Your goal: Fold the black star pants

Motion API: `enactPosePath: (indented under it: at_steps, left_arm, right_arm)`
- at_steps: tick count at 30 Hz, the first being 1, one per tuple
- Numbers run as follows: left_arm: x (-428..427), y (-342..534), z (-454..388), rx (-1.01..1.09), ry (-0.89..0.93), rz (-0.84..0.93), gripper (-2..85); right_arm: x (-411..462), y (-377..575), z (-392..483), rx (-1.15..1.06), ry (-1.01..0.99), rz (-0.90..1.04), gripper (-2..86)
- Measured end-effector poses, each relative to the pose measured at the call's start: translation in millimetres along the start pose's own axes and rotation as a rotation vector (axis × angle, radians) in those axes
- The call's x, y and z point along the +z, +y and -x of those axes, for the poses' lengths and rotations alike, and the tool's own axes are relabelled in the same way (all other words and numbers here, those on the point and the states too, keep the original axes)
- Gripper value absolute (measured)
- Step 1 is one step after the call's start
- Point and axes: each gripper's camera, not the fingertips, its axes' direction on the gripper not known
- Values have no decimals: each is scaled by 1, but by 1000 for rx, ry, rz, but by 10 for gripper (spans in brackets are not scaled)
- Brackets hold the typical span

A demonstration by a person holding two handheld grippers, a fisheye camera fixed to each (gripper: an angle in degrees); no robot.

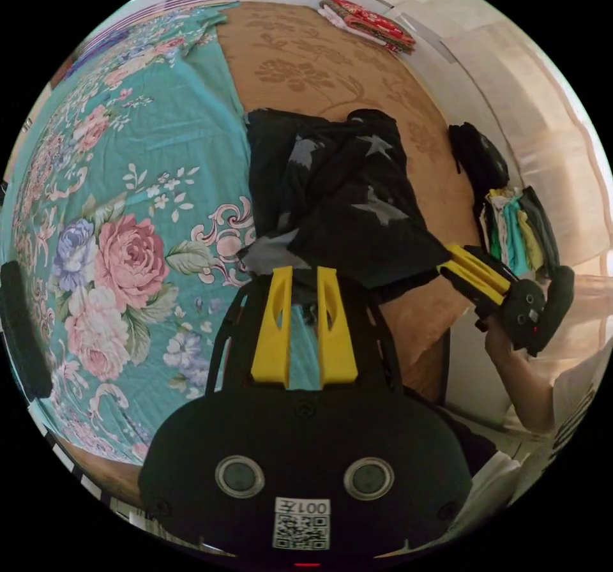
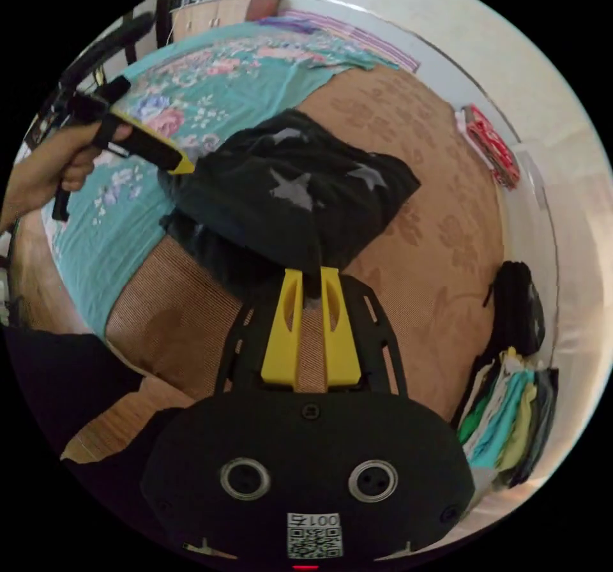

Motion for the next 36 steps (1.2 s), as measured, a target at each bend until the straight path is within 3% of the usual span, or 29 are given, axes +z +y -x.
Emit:
enactPosePath:
  at_steps: [4,10,11,15,18,21,24,28,30,33,36]
  left_arm:
    - [15,9,-14,24,75,45,-6]
    - [44,25,-33,78,31,167,-1]
    - [44,29,-32,62,7,169,7]
    - [37,34,-23,31,-97,134,52]
    - [41,29,-12,47,-154,132,80]
    - [51,19,3,43,-75,85,66]
    - [60,12,20,0,123,35,5]
    - [38,6,19,19,244,-118,-14]
    - [38,4,22,6,340,-142,-15]
    - [69,13,39,-93,354,-41,-15]
    - [95,36,61,-230,396,26,-12]
  right_arm:
    - [-8,27,-23,242,-90,-21,37]
    - [39,75,-48,650,-411,-14,39]
    - [37,75,-47,638,-439,-21,41]
    - [11,47,-14,333,-198,25,54]
    - [5,34,9,170,-151,14,62]
    - [19,22,25,52,-58,53,62]
    - [31,17,29,-37,-14,85,41]
    - [6,27,-7,131,-68,-21,31]
    - [2,46,-46,353,-210,-64,28]
    - [35,75,-74,506,-389,6,28]
    - [56,94,-82,569,-447,22,34]
